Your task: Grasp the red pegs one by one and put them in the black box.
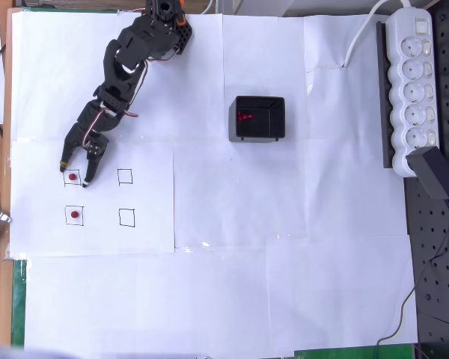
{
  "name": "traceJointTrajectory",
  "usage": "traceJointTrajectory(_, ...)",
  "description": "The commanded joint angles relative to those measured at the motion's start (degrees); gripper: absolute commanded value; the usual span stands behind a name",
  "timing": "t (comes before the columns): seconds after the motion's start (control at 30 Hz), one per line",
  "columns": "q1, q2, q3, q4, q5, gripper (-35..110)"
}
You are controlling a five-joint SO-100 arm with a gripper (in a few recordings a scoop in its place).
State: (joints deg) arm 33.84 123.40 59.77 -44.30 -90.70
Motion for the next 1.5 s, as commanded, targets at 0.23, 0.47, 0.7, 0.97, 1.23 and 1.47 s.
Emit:
traceJointTrajectory(0.23,-1.3,-0.6,1.8,-0.4,0.8,23)
traceJointTrajectory(0.47,-0.9,-0.6,1.3,-0.4,1.3,14)
traceJointTrajectory(0.7,-0.7,-0.5,1.3,-0.4,1.5,3)
traceJointTrajectory(0.97,-0.6,-5.9,0.9,9.5,4.5,0)
traceJointTrajectory(1.23,-8.8,-35.1,20.7,100.2,8.8,0)
traceJointTrajectory(1.47,-39.9,-42.2,43.6,143.8,-9.6,0)
